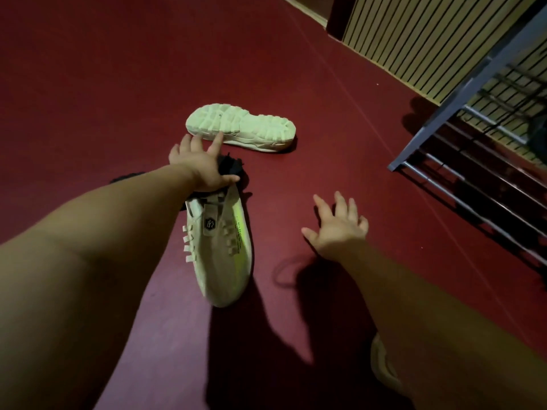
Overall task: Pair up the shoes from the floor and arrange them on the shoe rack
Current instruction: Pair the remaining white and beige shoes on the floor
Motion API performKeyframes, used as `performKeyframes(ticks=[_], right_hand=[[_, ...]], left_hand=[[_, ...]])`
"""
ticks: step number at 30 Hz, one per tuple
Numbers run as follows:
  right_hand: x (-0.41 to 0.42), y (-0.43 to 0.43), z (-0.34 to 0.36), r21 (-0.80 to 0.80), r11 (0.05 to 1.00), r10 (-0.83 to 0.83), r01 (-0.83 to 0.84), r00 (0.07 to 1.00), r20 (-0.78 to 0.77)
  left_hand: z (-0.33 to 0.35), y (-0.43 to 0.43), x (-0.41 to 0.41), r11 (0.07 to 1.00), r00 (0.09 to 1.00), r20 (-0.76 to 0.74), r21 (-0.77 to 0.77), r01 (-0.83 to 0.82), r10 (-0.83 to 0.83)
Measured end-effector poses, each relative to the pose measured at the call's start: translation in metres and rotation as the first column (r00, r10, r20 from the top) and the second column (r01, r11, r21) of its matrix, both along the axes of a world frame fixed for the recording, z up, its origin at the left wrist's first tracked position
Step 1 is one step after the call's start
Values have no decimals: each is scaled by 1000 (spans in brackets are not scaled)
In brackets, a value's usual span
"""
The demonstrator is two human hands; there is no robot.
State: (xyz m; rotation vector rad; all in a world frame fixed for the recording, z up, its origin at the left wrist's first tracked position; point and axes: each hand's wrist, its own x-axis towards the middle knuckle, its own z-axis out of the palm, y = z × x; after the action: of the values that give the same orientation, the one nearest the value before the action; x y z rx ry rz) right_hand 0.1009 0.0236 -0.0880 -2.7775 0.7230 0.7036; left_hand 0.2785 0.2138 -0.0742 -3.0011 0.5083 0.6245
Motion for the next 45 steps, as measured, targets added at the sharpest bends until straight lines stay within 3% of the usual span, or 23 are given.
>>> performKeyframes(ticks=[6, 9, 13, 18, 21, 25, 28, 30, 32, 34, 38, 40, 42, 45], right_hand=[[77, -19, -15, 53, 996, 79, -74, 992, -97], [94, -22, -45, 93, 980, 190, -176, 965, -178], [79, -32, -78, 135, 964, 243, -228, 964, -107], [84, -35, -71, 201, 950, 267, -238, 954, -137], [83, -34, -73, 210, 948, 271, -239, 952, -138], [82, -34, -73, 203, 951, 256, -233, 962, -98], [70, -37, -70, 192, 954, 229, -231, 973, 31], [55, -48, -61, 241, 957, 142, -163, 984, 104], [33, -63, -41, 342, 939, -101, 33, 978, 183], [10, -84, -22, 441, 877, -345, 188, 886, 309], [-36, -115, 18, 588, 783, -481, 200, 795, 370], [-59, -118, 31, 701, 690, -552, 179, 757, 350], [-84, -120, 45, 773, 609, -610, 180, 729, 311], [-134, -129, 59, 831, 532, -667, 164, 685, 293]], left_hand=[[-23, -46, 41, 982, 986, 14, 94, 166, -168], [-32, -63, 69, 989, 990, -9, 53, 141, -140], [-46, -94, 104, 977, 980, -21, 86, 197, -196], [-40, -123, 128, 918, 934, -46, 174, 356, -353], [-33, -123, 127, 906, 929, -27, 214, 365, -368], [-10, -127, 109, 953, 954, 73, 121, 279, -289], [14, -135, 87, 968, 961, 120, 27, 248, -249], [29, -144, 69, 967, 957, 148, -12, 253, -248], [48, -158, 44, 957, 954, 133, -76, 281, -270], [69, -171, 17, 947, 965, 110, -194, 257, -240], [105, -207, -47, 842, 973, -92, -524, 132, -210], [118, -222, -81, 734, 908, -298, -679, 15, -295], [124, -235, -112, 635, 775, -467, -765, -112, -426], [127, -253, -160, 551, 588, -580, -794, -257, -563]])
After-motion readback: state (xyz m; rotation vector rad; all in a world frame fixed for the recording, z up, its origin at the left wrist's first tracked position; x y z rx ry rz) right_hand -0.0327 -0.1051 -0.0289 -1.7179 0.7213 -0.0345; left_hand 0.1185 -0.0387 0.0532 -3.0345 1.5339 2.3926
